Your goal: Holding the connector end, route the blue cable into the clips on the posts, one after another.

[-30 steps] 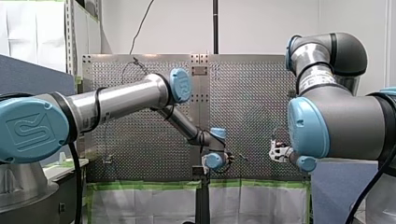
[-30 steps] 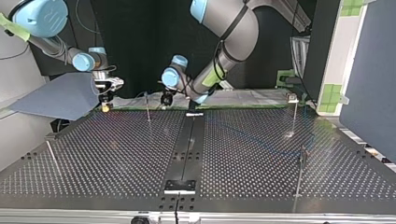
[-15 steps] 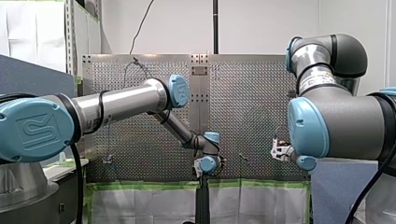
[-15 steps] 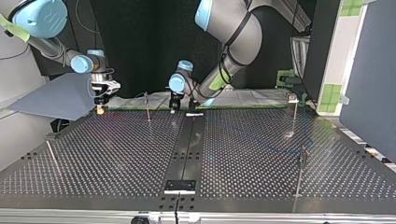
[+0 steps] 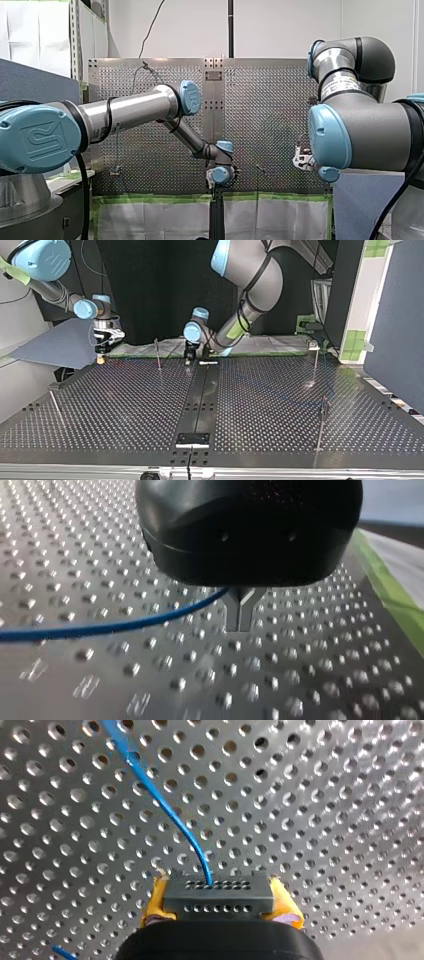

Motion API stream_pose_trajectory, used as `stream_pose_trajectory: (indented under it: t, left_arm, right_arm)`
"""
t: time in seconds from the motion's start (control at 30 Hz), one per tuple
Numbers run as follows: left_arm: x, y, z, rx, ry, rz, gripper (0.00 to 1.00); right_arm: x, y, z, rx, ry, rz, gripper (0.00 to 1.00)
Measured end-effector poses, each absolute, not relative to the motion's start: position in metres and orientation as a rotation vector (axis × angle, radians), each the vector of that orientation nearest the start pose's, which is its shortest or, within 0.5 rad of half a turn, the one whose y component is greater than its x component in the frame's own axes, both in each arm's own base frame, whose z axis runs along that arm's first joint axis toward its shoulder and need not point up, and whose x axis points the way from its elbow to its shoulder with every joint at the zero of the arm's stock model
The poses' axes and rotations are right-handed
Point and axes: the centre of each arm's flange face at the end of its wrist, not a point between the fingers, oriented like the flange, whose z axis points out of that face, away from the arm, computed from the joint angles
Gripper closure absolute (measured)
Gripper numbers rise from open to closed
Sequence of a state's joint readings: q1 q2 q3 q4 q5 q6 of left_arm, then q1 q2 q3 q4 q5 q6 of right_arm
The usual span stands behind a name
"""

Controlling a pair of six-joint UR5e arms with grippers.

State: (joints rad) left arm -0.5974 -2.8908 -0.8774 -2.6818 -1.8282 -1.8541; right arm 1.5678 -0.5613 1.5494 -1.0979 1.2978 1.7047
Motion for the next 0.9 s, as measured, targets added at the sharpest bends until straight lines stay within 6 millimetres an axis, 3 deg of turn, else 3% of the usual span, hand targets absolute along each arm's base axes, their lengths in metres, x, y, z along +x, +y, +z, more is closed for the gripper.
stream_pose_trajectory:
  t: [0.73, 0.9]
  left_arm:
    - [0.615, -0.535, -0.076, 0.074, 1.746, -0.399, 1.00]
    - [0.611, -0.539, -0.076, 0.083, 1.747, -0.405, 1.00]
  right_arm:
    - [0.141, -0.701, -0.019, 1.216, -1.092, 1.532, 1.00]
    - [0.141, -0.706, -0.027, 1.227, -1.105, 1.525, 1.00]
